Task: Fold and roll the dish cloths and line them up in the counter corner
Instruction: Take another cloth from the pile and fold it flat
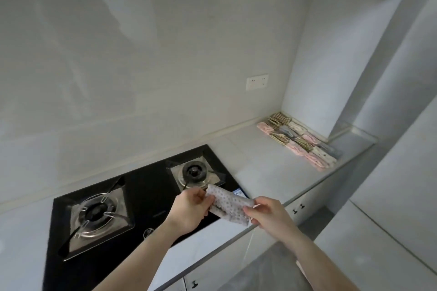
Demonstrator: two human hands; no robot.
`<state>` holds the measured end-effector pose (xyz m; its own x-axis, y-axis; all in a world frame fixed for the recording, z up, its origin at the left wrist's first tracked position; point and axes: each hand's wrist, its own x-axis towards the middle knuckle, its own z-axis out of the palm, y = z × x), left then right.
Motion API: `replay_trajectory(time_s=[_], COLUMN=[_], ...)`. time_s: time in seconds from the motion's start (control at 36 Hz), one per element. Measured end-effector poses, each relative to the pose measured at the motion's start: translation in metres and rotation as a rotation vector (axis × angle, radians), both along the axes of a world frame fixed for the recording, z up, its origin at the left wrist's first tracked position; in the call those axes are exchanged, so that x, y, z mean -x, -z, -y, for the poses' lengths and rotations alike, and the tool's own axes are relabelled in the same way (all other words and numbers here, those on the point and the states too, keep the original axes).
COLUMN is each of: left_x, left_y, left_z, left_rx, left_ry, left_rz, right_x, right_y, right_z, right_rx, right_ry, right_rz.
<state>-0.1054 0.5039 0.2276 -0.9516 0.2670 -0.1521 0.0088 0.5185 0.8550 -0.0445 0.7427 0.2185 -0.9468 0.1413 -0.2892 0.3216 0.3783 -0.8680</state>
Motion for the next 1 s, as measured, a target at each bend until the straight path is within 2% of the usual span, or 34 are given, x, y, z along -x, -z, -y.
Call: replay_trajectory(time_s=[0.14, 0.31, 0.36, 0.5, 0.69, 0.83, 0.92, 1.0], left_x=[0.037, 0.095, 0.117, 0.171, 0.231, 0.261, 0.279, 0.291], left_y=[-0.001, 0.003, 0.008, 0.024, 0.037, 0.041, 0.047, 0.050], left_z=[-0.055, -0.103, -0.117, -0.140, -0.161, -0.172, -0.173, -0.177], left_rx=[0.034, 0.087, 0.100, 0.142, 0.243, 0.253, 0.320, 0.299], left_ry=[-0.025, 0.053, 0.068, 0.088, 0.151, 0.082, 0.117, 0.017], left_rz=[0.050, 0.099, 0.122, 0.211, 0.235, 0.216, 0.220, 0.240], right_x=[0.031, 0.076, 0.093, 0.129, 0.173, 0.222, 0.251, 0.280], right_y=[0.007, 0.027, 0.033, 0.050, 0.076, 0.099, 0.118, 0.140], right_z=[-0.050, -0.090, -0.101, -0.136, -0.171, -0.201, -0.224, -0.250], right_rx=[-0.013, 0.003, 0.048, 0.316, 0.355, 0.350, 0.307, 0.277], right_ry=[0.043, 0.165, 0.233, 0.463, 0.649, 0.671, 0.616, 0.595], right_rz=[0.005, 0.052, 0.076, 0.213, 0.216, 0.280, 0.330, 0.359])
